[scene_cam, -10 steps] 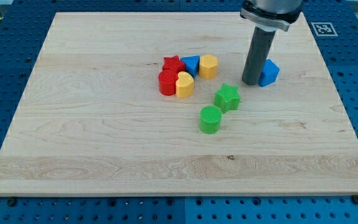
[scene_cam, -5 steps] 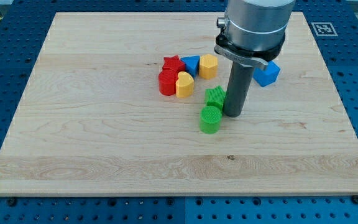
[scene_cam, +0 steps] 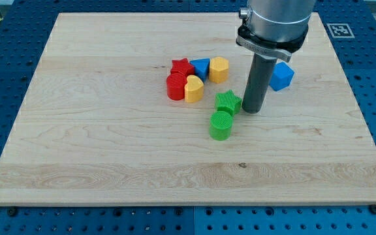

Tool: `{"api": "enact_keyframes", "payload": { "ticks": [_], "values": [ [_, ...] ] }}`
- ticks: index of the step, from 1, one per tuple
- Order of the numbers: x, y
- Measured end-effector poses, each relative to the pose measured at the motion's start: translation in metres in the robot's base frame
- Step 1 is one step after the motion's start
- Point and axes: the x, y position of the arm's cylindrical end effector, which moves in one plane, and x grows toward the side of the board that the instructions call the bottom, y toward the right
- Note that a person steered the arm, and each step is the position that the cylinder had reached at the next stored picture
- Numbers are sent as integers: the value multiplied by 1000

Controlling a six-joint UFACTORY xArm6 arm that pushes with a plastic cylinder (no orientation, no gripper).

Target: Move the green star into the green circle

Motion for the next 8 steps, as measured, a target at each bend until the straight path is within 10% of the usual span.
{"api": "enact_keyframes", "payload": {
  "ticks": [8],
  "values": [
    [9, -5]
  ]
}}
